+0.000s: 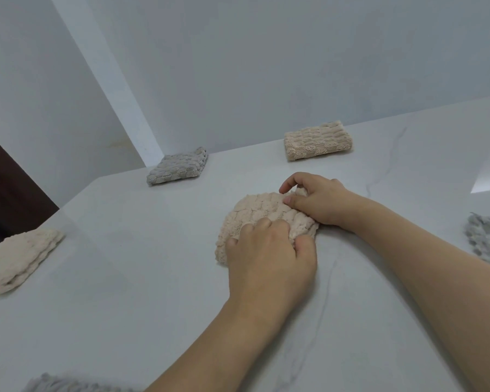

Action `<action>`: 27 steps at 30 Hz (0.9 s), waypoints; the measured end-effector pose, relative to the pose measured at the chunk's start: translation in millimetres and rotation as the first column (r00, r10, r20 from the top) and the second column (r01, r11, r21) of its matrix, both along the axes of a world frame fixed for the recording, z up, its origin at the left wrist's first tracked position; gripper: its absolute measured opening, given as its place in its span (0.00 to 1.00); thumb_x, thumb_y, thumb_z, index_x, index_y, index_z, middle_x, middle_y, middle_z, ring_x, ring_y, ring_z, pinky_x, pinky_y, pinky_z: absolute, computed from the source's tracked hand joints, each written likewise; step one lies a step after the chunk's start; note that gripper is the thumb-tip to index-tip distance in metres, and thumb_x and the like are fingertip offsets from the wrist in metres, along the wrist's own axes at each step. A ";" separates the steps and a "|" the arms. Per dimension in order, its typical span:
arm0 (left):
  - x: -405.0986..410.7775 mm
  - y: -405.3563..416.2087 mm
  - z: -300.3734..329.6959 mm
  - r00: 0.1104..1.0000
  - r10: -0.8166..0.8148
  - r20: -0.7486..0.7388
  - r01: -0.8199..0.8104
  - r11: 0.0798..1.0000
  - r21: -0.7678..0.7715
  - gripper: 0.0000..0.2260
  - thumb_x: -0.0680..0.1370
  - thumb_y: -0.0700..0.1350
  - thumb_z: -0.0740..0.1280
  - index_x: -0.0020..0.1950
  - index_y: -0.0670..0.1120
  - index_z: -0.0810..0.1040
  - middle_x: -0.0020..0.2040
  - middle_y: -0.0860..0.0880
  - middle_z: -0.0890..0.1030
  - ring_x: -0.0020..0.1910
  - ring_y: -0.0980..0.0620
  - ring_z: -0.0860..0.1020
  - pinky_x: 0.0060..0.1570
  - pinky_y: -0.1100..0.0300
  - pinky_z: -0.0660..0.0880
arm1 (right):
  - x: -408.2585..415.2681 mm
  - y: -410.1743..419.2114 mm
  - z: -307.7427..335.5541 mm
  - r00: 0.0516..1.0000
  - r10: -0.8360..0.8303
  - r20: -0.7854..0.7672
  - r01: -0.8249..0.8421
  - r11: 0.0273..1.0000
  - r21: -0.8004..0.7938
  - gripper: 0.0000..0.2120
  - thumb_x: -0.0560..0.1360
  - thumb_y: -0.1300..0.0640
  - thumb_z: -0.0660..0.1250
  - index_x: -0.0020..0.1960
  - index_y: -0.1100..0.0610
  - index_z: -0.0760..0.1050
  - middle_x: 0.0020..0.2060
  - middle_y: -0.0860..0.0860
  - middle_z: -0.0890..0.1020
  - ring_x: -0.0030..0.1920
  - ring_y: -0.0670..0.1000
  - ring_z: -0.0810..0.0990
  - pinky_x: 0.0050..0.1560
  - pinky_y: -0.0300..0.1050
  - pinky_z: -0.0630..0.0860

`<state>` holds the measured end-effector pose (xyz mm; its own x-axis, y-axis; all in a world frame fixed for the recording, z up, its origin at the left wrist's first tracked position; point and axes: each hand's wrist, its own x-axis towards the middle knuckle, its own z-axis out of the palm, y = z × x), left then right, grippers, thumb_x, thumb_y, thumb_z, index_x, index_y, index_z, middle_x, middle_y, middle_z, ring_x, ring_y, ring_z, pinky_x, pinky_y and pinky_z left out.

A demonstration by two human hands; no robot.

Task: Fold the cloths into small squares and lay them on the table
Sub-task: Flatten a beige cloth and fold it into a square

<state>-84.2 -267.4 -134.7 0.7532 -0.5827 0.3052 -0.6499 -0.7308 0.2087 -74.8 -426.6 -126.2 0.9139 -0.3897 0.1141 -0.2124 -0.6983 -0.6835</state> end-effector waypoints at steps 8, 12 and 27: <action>3.2 -4.7 -0.7 0.992 0.035 -0.121 -0.025 0.997 0.078 0.10 0.69 0.50 0.47 0.43 0.49 0.64 0.46 0.52 0.65 0.49 0.49 0.63 0.54 0.50 0.63 | 3.1 1.9 -0.9 1.000 0.010 -0.017 -0.010 1.000 -0.007 0.07 0.80 0.50 0.60 0.56 0.44 0.74 0.39 0.39 0.73 0.41 0.34 0.68 0.67 0.46 0.58; 4.4 -8.5 4.3 0.972 0.050 -0.228 -0.021 0.992 0.126 0.07 0.69 0.50 0.51 0.44 0.50 0.63 0.49 0.51 0.63 0.52 0.48 0.62 0.58 0.49 0.59 | 2.9 0.7 -1.8 1.000 0.015 -0.012 -0.015 1.000 -0.011 0.08 0.80 0.52 0.58 0.57 0.44 0.74 0.39 0.39 0.73 0.40 0.34 0.66 0.65 0.45 0.57; 14.4 7.2 17.7 0.895 -0.092 -0.437 0.121 0.992 0.041 0.12 0.78 0.52 0.49 0.44 0.52 0.70 0.54 0.55 0.69 0.58 0.50 0.64 0.58 0.51 0.59 | 9.8 -8.7 -11.9 0.998 0.013 0.055 -0.016 0.997 0.071 0.04 0.77 0.50 0.64 0.51 0.44 0.75 0.37 0.42 0.76 0.42 0.41 0.72 0.58 0.45 0.64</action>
